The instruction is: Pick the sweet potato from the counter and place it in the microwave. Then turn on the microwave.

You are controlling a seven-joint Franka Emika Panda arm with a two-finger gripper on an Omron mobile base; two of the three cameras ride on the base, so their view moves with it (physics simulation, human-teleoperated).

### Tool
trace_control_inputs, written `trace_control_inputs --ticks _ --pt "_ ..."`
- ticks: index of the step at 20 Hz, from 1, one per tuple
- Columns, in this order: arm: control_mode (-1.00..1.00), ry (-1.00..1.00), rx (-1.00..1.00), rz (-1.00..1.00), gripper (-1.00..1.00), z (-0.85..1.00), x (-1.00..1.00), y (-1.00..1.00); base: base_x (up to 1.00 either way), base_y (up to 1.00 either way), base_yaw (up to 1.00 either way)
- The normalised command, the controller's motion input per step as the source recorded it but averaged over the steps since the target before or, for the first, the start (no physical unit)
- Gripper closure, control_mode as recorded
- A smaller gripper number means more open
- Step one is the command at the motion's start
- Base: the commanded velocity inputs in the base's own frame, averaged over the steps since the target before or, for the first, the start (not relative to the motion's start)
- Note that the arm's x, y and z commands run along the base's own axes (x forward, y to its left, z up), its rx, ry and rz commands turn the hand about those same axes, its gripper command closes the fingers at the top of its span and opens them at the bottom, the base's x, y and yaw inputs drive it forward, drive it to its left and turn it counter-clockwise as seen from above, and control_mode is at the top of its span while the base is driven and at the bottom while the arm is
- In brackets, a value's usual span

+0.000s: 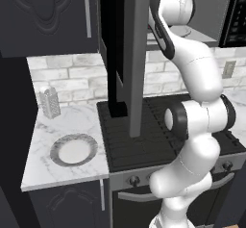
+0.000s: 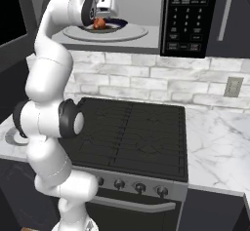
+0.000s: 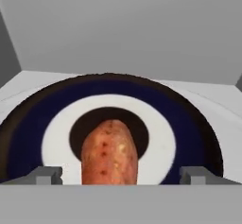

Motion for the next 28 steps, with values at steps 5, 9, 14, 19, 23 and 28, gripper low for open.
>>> trace_control_inputs --ticks 5,9,14,19,23,28 --pt "-1.00 -0.15 0.00 0.00 -1.00 0.00 -0.53 -0.06 0.00 0.00 0.00" --pt "-1.00 -0.10 0.00 0.00 -1.00 0.00 -0.80 -0.07 0.00 0.00 0.00" --pt "-1.00 -0.02 0.00 0.00 -1.00 0.16 -1.00 -0.07 0.00 0.00 0.00" --pt "-1.00 0.00 0.00 0.00 -1.00 0.30 -1.00 -0.09 0.00 0.00 0.00" --pt "-1.00 0.00 0.00 0.00 -1.00 0.15 -1.00 -0.05 0.00 0.00 0.00" --pt "-1.00 0.00 0.00 0.00 1.00 0.00 -1.00 0.00 0.00 0.00 0.00"
